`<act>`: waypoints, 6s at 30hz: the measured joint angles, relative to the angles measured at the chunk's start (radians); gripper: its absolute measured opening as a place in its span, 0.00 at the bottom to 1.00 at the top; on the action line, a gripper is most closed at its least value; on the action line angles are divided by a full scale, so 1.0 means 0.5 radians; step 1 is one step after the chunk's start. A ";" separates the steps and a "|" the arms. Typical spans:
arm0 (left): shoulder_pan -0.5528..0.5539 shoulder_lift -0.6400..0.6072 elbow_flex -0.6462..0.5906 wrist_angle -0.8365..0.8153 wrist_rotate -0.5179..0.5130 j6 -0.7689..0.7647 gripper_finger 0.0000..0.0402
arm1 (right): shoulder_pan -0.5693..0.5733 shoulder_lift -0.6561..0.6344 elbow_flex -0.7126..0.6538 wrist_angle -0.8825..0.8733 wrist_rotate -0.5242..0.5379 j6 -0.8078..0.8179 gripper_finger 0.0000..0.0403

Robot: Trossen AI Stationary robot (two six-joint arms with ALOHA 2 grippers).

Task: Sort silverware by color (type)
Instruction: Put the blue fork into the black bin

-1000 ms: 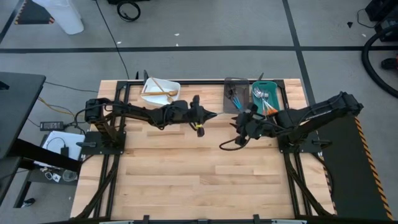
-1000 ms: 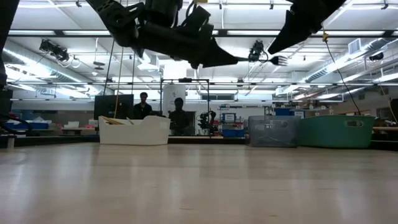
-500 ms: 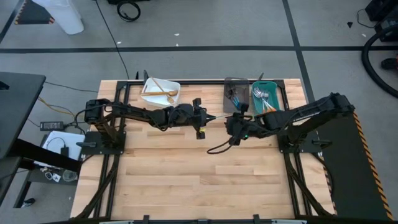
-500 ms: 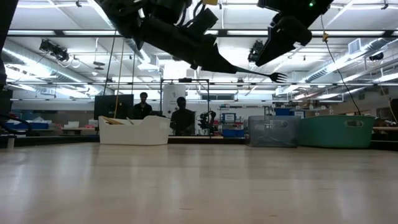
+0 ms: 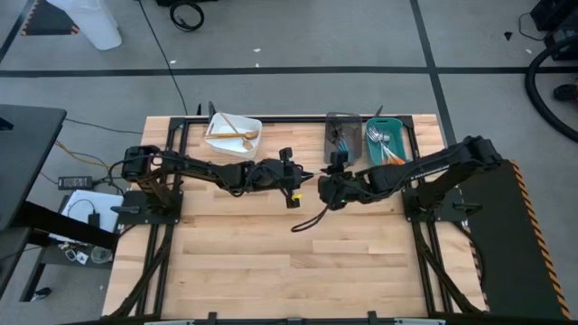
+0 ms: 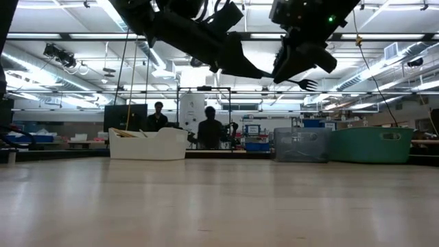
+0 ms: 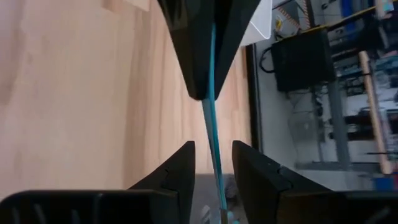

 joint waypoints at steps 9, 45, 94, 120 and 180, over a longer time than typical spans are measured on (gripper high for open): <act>-0.031 0.000 0.000 0.000 -0.008 0.320 0.03 | -0.017 0.036 -0.001 0.020 0.023 -0.170 0.21; -0.029 -0.105 -0.178 0.519 0.358 0.244 0.26 | 0.253 -0.351 -0.003 0.421 -0.122 0.211 0.04; 0.009 -0.105 -0.159 1.223 0.754 0.362 0.03 | 0.016 -0.453 -0.003 1.536 -0.686 0.215 0.05; 0.116 -0.103 -0.159 0.290 0.284 0.419 0.02 | 0.055 -0.557 -0.003 0.354 -0.183 0.863 0.41; 0.036 -0.101 0.028 -0.771 -0.179 1.310 0.02 | -0.087 -0.004 0.182 0.062 -0.434 0.120 0.29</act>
